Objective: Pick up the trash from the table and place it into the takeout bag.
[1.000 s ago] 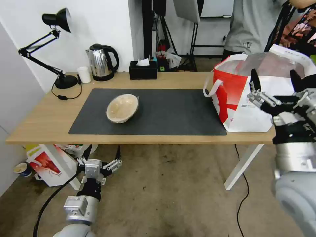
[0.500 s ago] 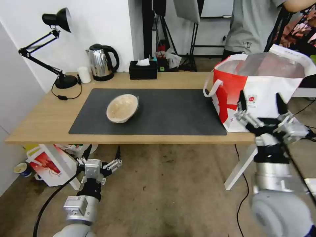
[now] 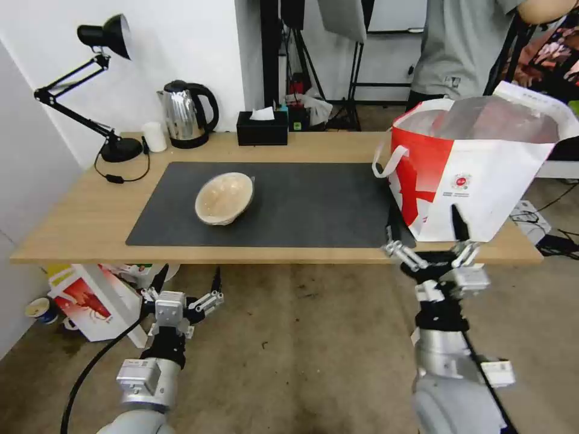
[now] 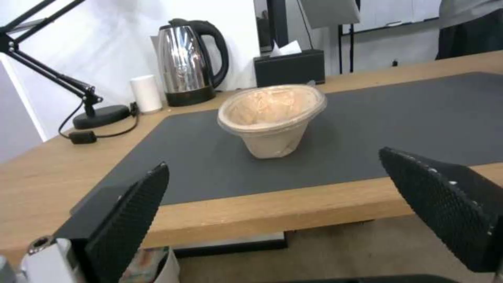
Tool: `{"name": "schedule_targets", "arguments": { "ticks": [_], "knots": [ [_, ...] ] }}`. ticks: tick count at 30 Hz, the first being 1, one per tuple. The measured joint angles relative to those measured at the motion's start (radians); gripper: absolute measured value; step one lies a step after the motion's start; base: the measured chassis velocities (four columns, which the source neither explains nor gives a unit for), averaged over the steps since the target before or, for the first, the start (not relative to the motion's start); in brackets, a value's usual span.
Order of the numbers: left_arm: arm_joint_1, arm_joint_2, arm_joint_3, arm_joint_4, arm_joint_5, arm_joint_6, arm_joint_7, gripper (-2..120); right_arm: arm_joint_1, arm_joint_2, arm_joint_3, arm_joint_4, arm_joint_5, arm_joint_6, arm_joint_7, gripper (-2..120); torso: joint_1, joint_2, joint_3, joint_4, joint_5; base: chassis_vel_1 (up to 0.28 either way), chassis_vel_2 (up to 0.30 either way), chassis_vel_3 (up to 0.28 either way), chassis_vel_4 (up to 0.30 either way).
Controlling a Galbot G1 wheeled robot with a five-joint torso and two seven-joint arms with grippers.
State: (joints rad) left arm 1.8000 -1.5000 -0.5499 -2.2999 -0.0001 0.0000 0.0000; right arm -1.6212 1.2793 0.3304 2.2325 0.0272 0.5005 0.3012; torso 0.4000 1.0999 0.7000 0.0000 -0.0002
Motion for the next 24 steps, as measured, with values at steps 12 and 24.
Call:
{"name": "schedule_targets", "arguments": {
  "ticks": [12, 24],
  "knots": [
    [0.0, 0.0, 0.0, 0.0, 0.0, 0.0, 0.0, 100, -0.027, 0.019, -0.076, -0.088, -0.09, 0.069, 0.104, 100, 0.0, 0.0, 0.0, 0.0, 0.0002, 0.0, 0.0, 0.0, 0.0],
    [0.0, 0.0, 0.0, 0.0, 0.0, 0.0, 0.0, 100, -0.048, 0.029, -0.08, -0.152, -0.103, 0.114, 0.114, 100, 0.0, 0.0, 0.0, 0.0, 0.0002, 0.0, 0.0, 0.0, 0.0]
  ]
}}
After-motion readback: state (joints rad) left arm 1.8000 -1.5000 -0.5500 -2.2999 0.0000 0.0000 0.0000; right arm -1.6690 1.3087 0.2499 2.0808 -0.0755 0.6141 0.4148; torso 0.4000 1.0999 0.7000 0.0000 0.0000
